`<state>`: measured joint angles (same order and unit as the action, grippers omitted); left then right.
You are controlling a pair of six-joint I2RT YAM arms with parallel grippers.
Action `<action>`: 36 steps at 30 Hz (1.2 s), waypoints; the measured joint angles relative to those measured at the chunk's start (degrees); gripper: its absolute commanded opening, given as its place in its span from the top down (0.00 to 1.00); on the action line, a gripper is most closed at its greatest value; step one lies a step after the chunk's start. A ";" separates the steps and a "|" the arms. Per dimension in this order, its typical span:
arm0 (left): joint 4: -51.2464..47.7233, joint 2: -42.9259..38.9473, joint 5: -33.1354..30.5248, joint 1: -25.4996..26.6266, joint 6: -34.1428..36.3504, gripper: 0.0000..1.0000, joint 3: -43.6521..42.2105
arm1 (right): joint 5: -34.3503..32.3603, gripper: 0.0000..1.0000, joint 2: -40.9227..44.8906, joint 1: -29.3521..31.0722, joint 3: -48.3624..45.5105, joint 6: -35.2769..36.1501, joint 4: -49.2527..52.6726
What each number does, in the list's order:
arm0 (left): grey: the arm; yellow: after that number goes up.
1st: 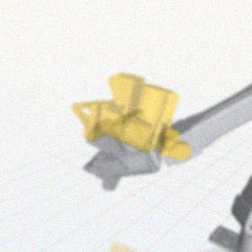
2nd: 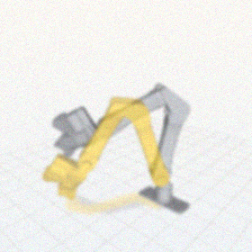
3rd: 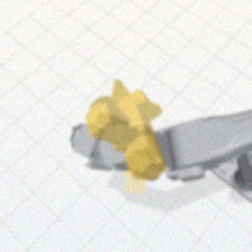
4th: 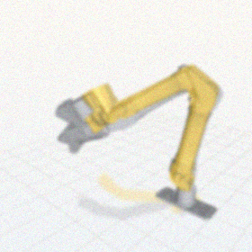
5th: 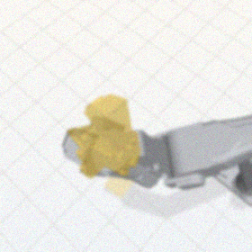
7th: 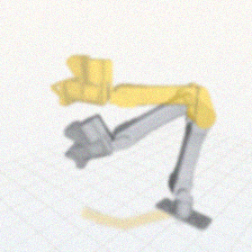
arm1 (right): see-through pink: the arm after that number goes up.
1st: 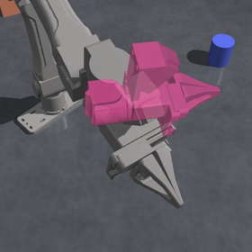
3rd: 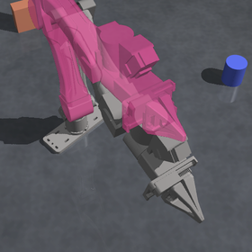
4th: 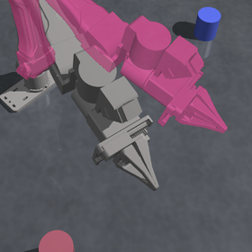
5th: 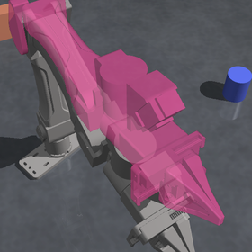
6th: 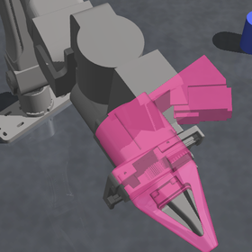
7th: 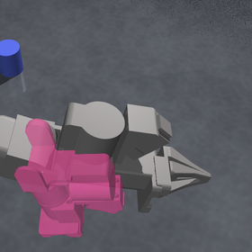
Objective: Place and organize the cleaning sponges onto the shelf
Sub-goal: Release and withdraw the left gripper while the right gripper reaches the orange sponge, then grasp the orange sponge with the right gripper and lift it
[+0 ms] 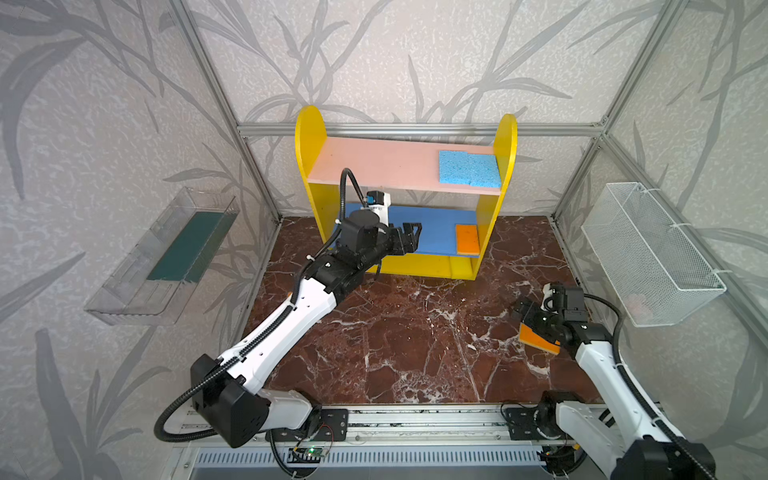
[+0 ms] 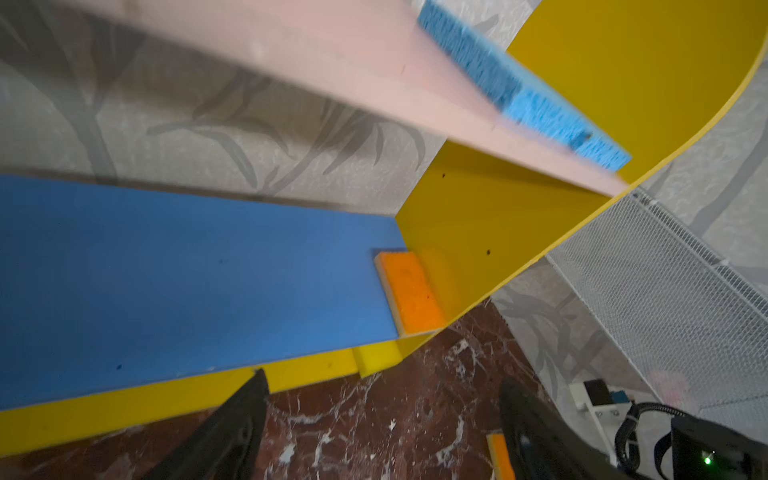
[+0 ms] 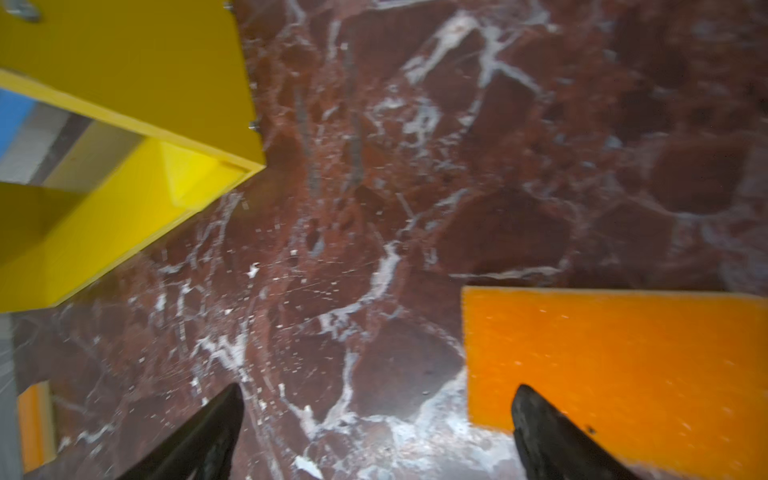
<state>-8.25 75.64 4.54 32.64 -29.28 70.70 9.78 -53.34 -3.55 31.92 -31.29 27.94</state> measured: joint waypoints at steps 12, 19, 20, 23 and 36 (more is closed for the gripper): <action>17.09 -5.90 3.17 0.52 -9.86 0.15 -29.11 | -11.87 0.01 0.00 -0.22 -2.01 -1.22 1.88; 21.73 -6.27 4.90 1.40 -12.35 0.15 -35.28 | -7.72 0.01 -9.99 -0.09 -2.56 -0.52 -2.67; 22.29 -6.82 4.98 1.44 -12.52 0.15 -36.22 | -6.97 0.01 -11.04 0.15 -2.36 -0.35 -3.52; 23.63 -8.41 5.16 1.44 -12.83 0.15 -39.10 | -5.90 0.01 -15.67 4.04 -0.20 -0.07 -6.21; 22.62 -16.35 3.15 1.44 -12.90 0.16 -45.20 | -3.23 0.01 -34.93 36.39 14.75 -3.82 -14.43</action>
<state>14.37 59.29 7.68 34.09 -42.17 25.50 6.55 -88.27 32.84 46.68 -35.11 13.52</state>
